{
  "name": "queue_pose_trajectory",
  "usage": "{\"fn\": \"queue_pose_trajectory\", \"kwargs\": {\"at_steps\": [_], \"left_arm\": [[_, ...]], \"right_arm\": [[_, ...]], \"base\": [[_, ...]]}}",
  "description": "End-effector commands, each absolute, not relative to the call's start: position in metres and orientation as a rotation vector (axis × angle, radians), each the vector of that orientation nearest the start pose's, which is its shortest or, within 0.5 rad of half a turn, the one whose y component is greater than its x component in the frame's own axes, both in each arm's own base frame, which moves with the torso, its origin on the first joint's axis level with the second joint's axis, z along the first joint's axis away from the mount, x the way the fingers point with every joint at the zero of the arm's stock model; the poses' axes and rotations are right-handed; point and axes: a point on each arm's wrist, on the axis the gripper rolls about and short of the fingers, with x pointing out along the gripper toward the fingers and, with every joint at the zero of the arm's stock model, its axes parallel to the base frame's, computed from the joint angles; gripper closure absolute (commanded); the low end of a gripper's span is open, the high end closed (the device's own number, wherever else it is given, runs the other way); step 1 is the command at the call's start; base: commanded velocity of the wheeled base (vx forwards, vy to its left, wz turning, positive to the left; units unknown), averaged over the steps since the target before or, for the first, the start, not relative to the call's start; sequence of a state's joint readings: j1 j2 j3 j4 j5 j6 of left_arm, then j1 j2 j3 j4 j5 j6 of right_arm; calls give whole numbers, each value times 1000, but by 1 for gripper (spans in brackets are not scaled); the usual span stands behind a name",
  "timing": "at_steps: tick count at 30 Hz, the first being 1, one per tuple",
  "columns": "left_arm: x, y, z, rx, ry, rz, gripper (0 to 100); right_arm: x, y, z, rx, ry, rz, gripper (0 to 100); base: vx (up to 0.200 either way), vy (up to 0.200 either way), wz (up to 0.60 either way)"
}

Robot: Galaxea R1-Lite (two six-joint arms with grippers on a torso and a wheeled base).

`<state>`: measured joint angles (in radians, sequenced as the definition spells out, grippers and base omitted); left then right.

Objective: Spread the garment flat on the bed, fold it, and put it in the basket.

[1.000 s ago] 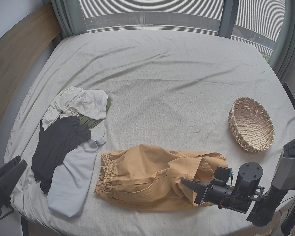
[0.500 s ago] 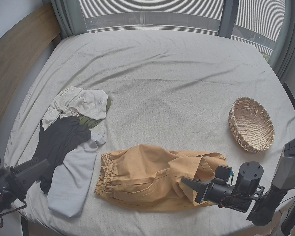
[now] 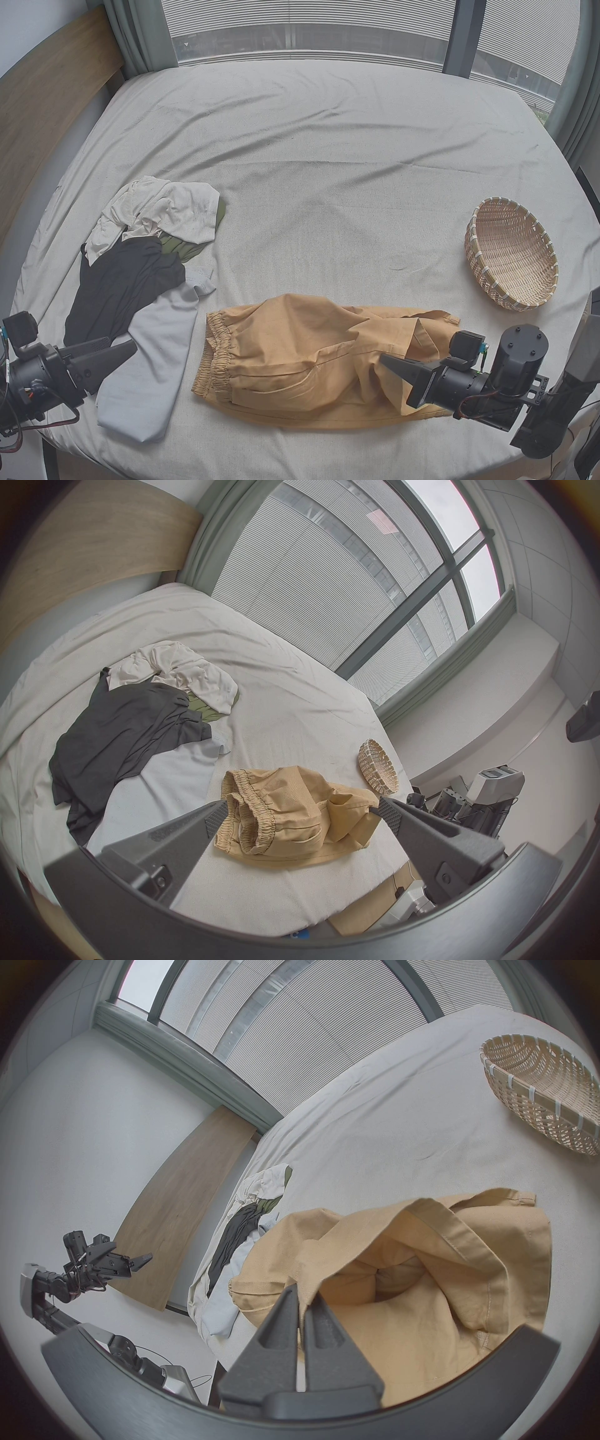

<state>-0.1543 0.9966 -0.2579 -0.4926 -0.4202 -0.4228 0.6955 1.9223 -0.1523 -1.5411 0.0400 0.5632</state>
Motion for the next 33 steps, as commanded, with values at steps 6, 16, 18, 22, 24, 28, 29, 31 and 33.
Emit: {"fn": "queue_pose_trajectory", "kwargs": {"at_steps": [6, 16, 18, 22, 24, 28, 29, 31, 33], "left_arm": [[129, -30, 150, -453, 459, -497, 0], [140, -34, 135, -422, 529, -508, 0], [139, -38, 133, -416, 541, -529, 0], [137, -40, 125, -412, 583, -540, 0], [138, -41, 122, -411, 600, -540, 0], [140, -42, 118, -414, 618, -535, 0], [142, -42, 115, -412, 631, -535, 0], [143, -43, 112, -411, 641, -538, 0], [144, -46, 110, -407, 653, -550, 0]], "right_arm": [[177, 141, 83, 475, 388, 632, 100], [178, 139, 84, 477, 381, 624, 100], [178, 139, 84, 477, 381, 623, 100], [180, 137, 84, 481, 379, 614, 100], [180, 136, 84, 481, 378, 611, 100], [180, 137, 83, 479, 383, 611, 100], [180, 137, 84, 480, 382, 613, 100], [180, 137, 83, 479, 384, 614, 100], [181, 138, 83, 480, 382, 614, 100]], "base": [[0, 0, 0], [0, 0, 0], [0, 0, 0], [0, 0, 0], [0, 0, 0], [0, 0, 0], [0, 0, 0], [0, 0, 0], [0, 0, 0]]}}
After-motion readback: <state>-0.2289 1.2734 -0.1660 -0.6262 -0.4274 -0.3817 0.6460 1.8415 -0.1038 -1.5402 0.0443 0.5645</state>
